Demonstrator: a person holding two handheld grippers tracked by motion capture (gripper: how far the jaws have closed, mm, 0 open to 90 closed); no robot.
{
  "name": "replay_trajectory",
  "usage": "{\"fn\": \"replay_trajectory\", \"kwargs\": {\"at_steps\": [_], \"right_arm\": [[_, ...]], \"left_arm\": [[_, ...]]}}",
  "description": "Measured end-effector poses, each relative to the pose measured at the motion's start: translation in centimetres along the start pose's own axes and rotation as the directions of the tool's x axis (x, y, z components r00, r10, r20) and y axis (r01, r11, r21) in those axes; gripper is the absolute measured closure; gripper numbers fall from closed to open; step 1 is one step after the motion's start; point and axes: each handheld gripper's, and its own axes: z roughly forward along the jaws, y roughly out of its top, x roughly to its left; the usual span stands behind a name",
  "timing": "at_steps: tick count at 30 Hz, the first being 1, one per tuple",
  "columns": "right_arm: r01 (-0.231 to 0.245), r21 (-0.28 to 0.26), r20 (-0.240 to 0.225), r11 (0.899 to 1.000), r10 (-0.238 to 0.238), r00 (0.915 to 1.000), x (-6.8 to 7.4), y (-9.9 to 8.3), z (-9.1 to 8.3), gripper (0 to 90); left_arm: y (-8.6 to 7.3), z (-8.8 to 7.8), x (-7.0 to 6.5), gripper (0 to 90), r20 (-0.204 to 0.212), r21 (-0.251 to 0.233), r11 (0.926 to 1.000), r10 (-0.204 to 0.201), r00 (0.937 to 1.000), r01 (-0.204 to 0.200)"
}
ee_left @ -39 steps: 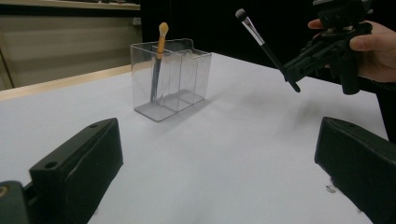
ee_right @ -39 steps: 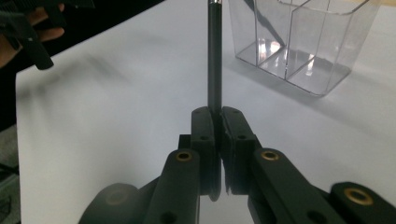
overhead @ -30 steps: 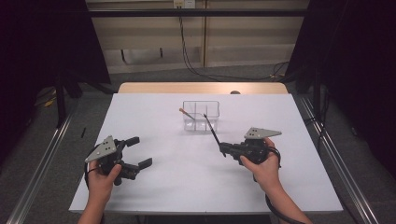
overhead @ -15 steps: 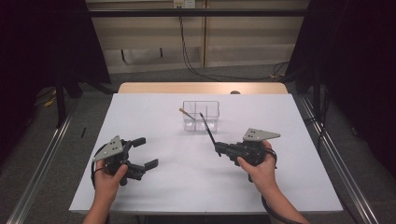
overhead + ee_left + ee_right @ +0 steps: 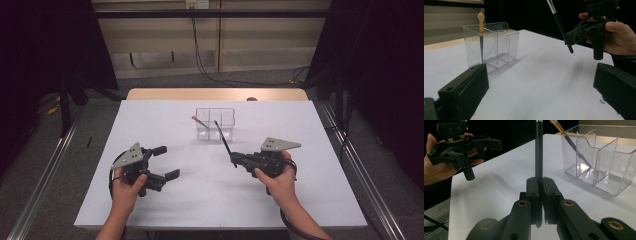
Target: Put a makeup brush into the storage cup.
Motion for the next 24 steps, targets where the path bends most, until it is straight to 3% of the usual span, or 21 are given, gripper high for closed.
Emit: {"fn": "replay_trajectory", "kwargs": {"at_steps": [12, 24], "right_arm": [[0.002, -0.003, -0.001, 1.000, -0.002, 1.0000, 0.1, 0.0, 0.0, 84.9], [0.007, -0.006, -0.009, 1.000, -0.007, 0.9999, 0.2, -0.1, 0.2, 84.9]], "left_arm": [[0.9, 1.8, -0.4, 0.0, 0.032, -0.016, 0.9999, -0.005, 0.9995, 0.005], [2.3, 4.5, -0.9, 0.0, 0.068, -0.035, 0.9992, 0.024, 0.9974, -0.021]]}}
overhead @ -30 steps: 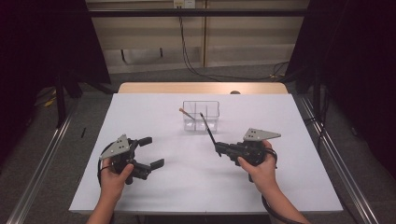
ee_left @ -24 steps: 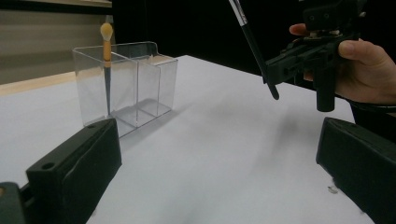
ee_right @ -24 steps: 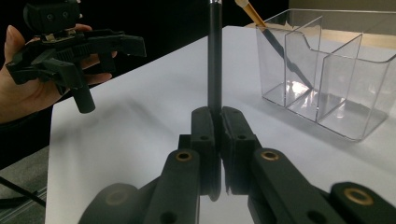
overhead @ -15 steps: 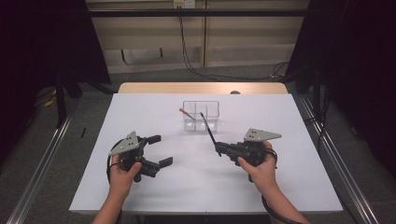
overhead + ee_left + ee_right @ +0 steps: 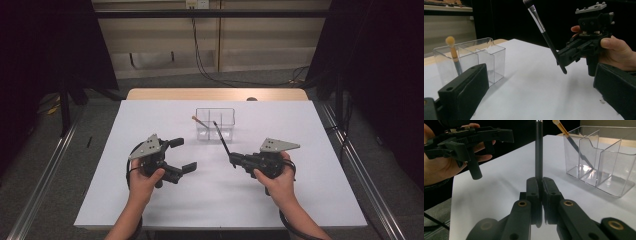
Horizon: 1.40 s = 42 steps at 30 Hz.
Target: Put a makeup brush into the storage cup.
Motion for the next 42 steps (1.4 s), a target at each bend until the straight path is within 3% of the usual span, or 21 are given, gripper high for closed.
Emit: {"fn": "replay_trajectory", "kwargs": {"at_steps": [7, 27, 42], "right_arm": [[0.008, -0.002, -0.010, 1.000, -0.008, 0.9999, 0.1, 0.0, 0.2, 84.9], [0.019, -0.002, -0.025, 1.000, -0.019, 0.9995, 0.4, -0.2, 0.6, 84.9], [0.026, -0.004, -0.023, 1.000, -0.026, 0.9994, 0.5, -0.3, 0.8, 85.0]], "left_arm": [[0.2, 1.6, -0.1, 0.0, 0.018, 0.005, 1.0000, -0.003, 0.9998, 0.003], [1.2, 3.7, -0.5, 0.0, 0.071, -0.018, 0.9996, -0.020, 0.9973, 0.021], [1.1, 5.1, -0.5, 0.0, 0.089, 0.008, 0.9985, -0.054, 0.9946, 0.053]]}}
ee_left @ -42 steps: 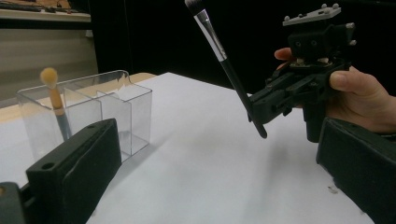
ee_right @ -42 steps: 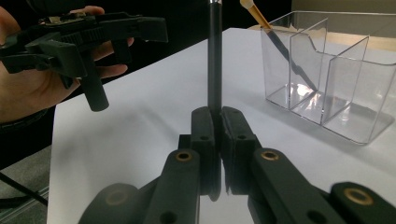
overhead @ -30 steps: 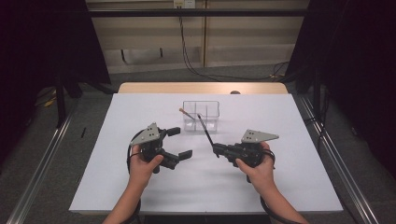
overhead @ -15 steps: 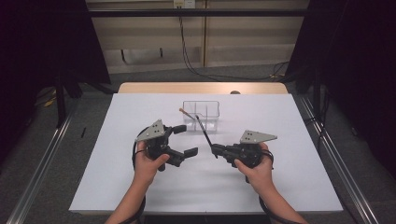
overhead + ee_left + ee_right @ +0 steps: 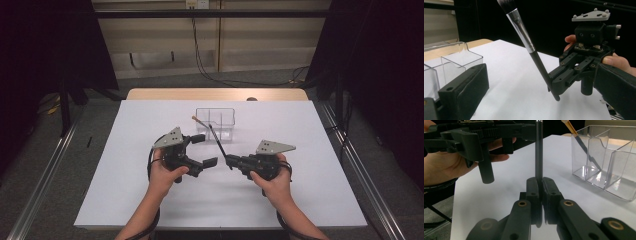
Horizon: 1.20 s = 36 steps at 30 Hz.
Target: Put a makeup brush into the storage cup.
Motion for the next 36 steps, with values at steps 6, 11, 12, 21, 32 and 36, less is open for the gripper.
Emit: {"fn": "replay_trajectory", "kwargs": {"at_steps": [6, 11, 12, 21, 32, 36], "right_arm": [[0.000, 0.002, 0.000, 1.000, 0.000, 1.0000, 0.08, -0.02, 0.11, 84.9], [0.001, 0.003, 0.000, 1.000, -0.001, 1.0000, 0.13, -0.01, 0.08, 84.9], [-0.001, 0.004, 0.001, 1.000, 0.001, 1.0000, 0.14, -0.03, 0.06, 85.0], [0.002, 0.004, 0.002, 1.000, -0.002, 1.0000, 0.25, -0.06, 0.18, 85.0], [0.018, -0.006, 0.011, 1.000, -0.018, 0.9998, 0.43, -0.01, 0.12, 84.9], [0.025, -0.001, 0.011, 1.000, -0.025, 0.9996, 0.61, -0.02, 0.22, 84.9]], "left_arm": [[0.11, 0.36, -0.06, 0.0, 0.014, -0.006, 1.0000, -0.008, 0.9999, 0.008], [0.11, 0.74, -0.12, 0.0, 0.026, -0.005, 0.9998, -0.019, 0.9995, 0.019], [0.10, 0.78, -0.15, 0.0, 0.025, -0.001, 0.9998, -0.021, 0.9995, 0.021], [0.11, 0.78, -0.29, 11.6, 0.021, -0.009, 0.9999, 0.006, 0.9997, -0.006], [-0.10, 0.61, 0.11, 34.0, 0.008, -0.019, 0.9995, -0.026, 0.9996, 0.026], [-0.25, 0.57, 0.26, 45.7, 0.018, -0.021, 0.9990, -0.038, 0.9991, 0.038]]}}
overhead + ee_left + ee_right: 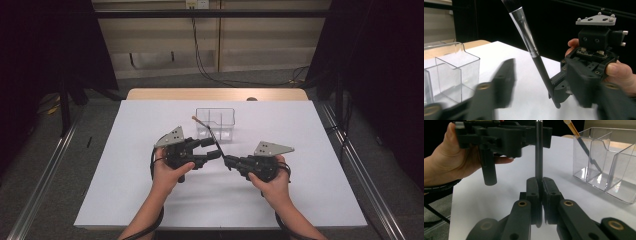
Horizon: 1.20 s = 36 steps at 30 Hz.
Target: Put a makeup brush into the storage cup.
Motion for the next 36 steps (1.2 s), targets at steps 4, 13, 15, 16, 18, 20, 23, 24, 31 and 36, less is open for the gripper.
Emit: {"fn": "replay_trajectory", "kwargs": {"at_steps": [4, 13, 15, 16, 18, 20, 23, 24, 31, 36], "right_arm": [[0.003, 0.001, 0.000, 1.000, -0.003, 1.0000, 0.14, -0.05, 0.10, 84.9], [0.014, -0.004, 0.004, 1.000, -0.014, 0.9999, 0.36, -0.08, 0.16, 84.9], [0.015, -0.003, 0.002, 1.000, -0.015, 0.9999, 0.42, -0.13, 0.24, 84.9], [0.017, -0.001, -0.001, 1.000, -0.017, 0.9999, 0.44, -0.14, 0.30, 84.9], [0.017, 0.004, -0.001, 1.000, -0.017, 0.9999, 0.55, -0.22, 0.44, 84.8], [0.016, 0.005, -0.004, 1.000, -0.015, 0.9999, 0.56, -0.32, 0.56, 84.8], [0.005, 0.007, -0.011, 1.000, -0.005, 0.9999, 0.59, -0.36, 0.66, 84.8], [0.001, 0.007, -0.015, 1.000, -0.001, 0.9999, 0.57, -0.36, 0.65, 84.7], [-0.020, -0.002, -0.028, 1.000, 0.020, 0.9994, 0.53, -0.46, 0.76, 84.5], [-0.049, -0.006, -0.028, 0.999, 0.048, 0.9984, 0.31, -0.56, 0.75, 75.2]], "left_arm": [[-0.06, 0.03, 0.00, 54.0, 0.014, 0.006, 0.9997, -0.025, 0.9996, 0.025], [-0.57, 0.22, 0.15, 77.8, 0.046, -0.017, 0.9967, -0.078, 0.9959, 0.079], [-0.54, 0.28, 0.06, 79.8, 0.053, -0.022, 0.9964, -0.080, 0.9954, 0.082], [-0.52, 0.32, 0.00, 81.1, 0.059, -0.020, 0.9965, -0.080, 0.9951, 0.081], [-0.48, 0.44, -0.17, 82.8, 0.065, -0.011, 0.9962, -0.086, 0.9942, 0.087], [-0.49, 0.55, -0.34, 83.7, 0.069, -0.010, 0.9970, -0.076, 0.9947, 0.077], [-0.51, 0.58, -0.48, 83.8, 0.066, -0.012, 0.9978, -0.064, 0.9957, 0.065], [-0.50, 0.53, -0.46, 83.9, 0.066, -0.014, 0.9975, -0.069, 0.9954, 0.070], [-0.44, 0.51, -0.61, 84.0, 0.057, -0.009, 0.9985, -0.054, 0.9970, 0.054], [-0.37, 0.39, -0.56, 83.9, 0.049, -0.016, 0.9988, -0.044, 0.9978, 0.045]]}}
